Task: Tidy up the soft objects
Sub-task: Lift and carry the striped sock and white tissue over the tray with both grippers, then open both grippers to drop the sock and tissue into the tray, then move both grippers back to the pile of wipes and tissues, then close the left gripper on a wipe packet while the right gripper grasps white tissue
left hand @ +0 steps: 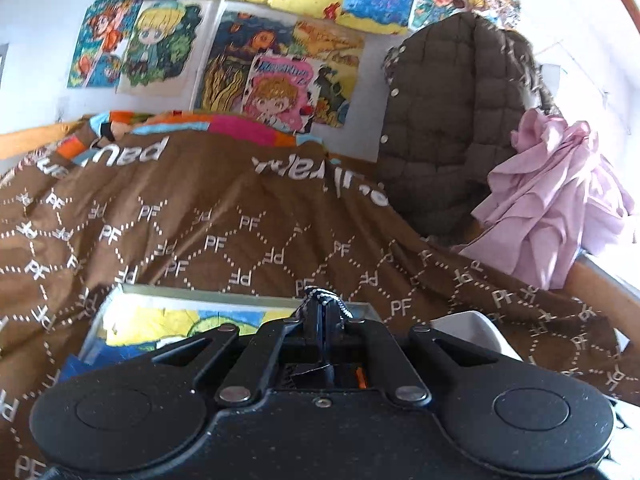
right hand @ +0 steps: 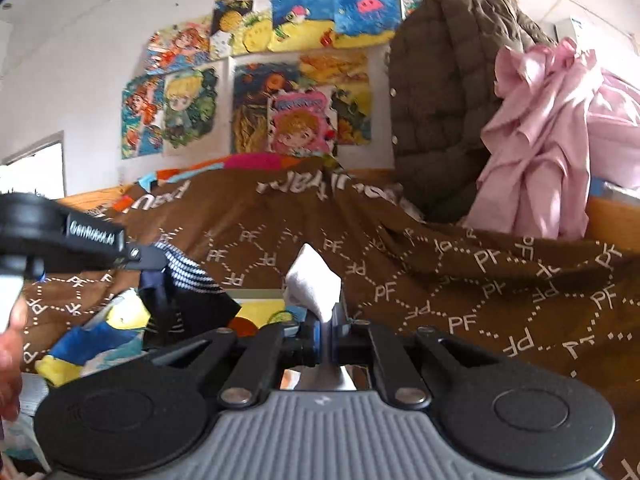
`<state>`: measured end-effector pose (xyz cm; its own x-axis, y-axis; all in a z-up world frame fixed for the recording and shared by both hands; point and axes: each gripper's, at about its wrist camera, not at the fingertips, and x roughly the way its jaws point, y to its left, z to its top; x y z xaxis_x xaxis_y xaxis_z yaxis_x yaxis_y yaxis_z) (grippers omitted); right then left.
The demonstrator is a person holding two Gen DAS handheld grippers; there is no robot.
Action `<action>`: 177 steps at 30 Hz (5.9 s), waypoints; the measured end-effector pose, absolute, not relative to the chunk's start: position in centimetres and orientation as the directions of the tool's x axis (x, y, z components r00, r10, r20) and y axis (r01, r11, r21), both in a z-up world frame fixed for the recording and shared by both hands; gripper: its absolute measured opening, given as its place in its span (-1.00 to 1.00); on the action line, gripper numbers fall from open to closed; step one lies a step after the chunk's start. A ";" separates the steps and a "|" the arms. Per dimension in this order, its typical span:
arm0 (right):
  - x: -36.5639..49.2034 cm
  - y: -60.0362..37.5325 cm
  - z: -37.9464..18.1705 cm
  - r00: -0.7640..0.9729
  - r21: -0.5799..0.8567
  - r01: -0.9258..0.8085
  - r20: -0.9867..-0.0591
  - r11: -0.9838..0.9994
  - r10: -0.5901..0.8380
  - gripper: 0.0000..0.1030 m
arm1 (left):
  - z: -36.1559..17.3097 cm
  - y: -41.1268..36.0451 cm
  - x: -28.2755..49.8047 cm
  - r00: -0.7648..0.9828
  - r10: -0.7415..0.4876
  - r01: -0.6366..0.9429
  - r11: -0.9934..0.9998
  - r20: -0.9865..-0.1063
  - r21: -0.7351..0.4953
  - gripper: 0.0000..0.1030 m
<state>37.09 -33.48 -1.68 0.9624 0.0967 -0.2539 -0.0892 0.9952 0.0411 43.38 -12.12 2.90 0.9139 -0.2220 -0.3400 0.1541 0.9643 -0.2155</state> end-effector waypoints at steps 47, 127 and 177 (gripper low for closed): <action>41.8 -32.0 -4.2 0.857 0.032 -0.144 -0.496 0.989 0.141 -0.38 | -6.3 -10.8 45.9 0.809 -0.185 0.106 0.980 -0.557 -0.171 -0.94; 6.5 -21.8 -1.1 0.896 -0.035 -0.346 -0.308 0.938 0.319 0.99 | 0.0 1.0 8.2 0.907 -0.060 0.050 0.998 -0.417 -0.036 0.98; 20.3 -18.7 -6.7 0.797 -0.209 -0.541 -0.436 0.814 0.418 0.99 | -3.7 5.4 20.3 0.893 0.000 -0.067 0.989 -0.450 -0.134 0.98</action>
<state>20.33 -18.69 -6.69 0.7971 0.4178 -0.4360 -0.5414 0.8143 -0.2094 20.27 5.43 -3.70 0.8932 -0.0001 -0.4498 -0.0672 0.9888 -0.1336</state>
